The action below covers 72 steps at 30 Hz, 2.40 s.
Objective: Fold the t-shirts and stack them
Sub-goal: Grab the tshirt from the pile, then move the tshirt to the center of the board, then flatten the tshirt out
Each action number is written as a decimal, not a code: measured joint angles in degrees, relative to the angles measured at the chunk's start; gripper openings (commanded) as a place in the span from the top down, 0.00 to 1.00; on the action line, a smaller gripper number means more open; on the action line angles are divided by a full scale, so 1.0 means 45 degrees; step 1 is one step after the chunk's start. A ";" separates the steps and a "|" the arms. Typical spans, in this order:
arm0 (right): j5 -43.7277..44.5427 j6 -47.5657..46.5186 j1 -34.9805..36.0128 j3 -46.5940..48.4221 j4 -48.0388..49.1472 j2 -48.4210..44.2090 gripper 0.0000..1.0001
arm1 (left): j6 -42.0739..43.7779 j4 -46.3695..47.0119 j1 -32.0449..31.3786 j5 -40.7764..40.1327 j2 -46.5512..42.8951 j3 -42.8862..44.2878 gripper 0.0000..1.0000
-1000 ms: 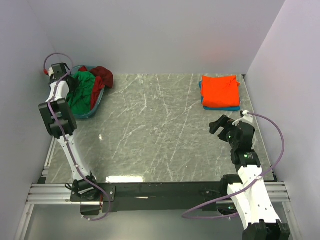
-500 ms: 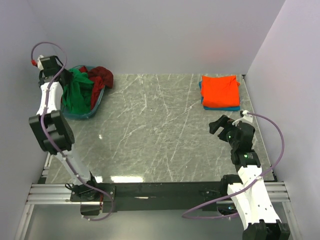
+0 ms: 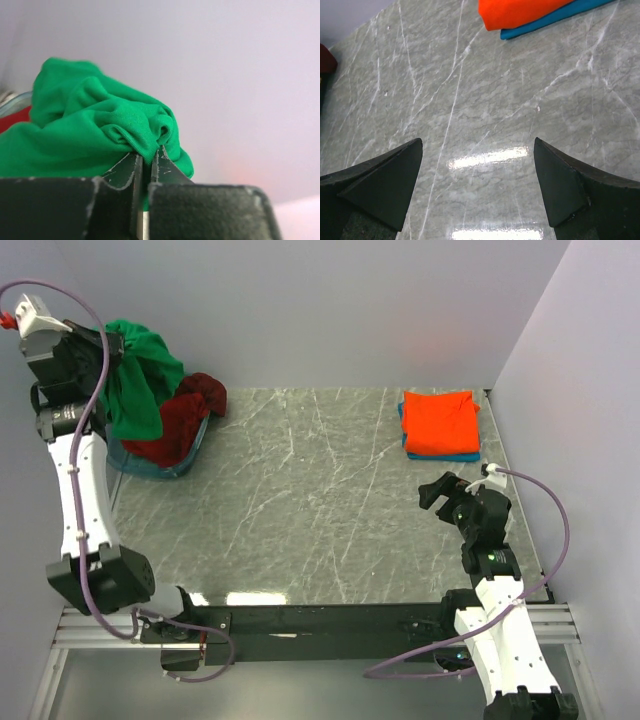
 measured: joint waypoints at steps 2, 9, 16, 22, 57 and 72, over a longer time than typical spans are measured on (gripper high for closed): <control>-0.0005 0.0000 0.0000 -0.0024 -0.0010 0.0005 0.03 | 0.0029 0.0024 0.0000 0.0729 -0.0345 0.0238 1.00; -0.0024 -0.0005 0.0000 -0.0024 -0.0005 0.0005 0.02 | 0.0860 -0.0044 -0.1253 0.2200 -0.0996 0.0491 0.94; -0.0005 0.0044 0.0000 -0.0024 -0.0015 0.0005 0.03 | 0.2030 -0.0136 -0.5056 0.2924 -0.1617 -0.0578 0.89; 0.0010 0.0044 -0.0005 -0.0024 -0.0034 0.0005 0.03 | 0.2487 -0.0136 -0.8257 0.2569 -0.2395 -0.2973 0.85; 0.1127 0.1549 0.6805 0.0155 -0.2647 0.1049 0.07 | 0.0330 0.1360 -1.0681 -0.0374 -0.2074 -1.4022 0.10; 0.3123 0.2429 0.9661 0.0325 -0.2982 0.2997 0.11 | 0.0801 0.3279 -1.0287 0.1117 0.0913 -1.3299 1.00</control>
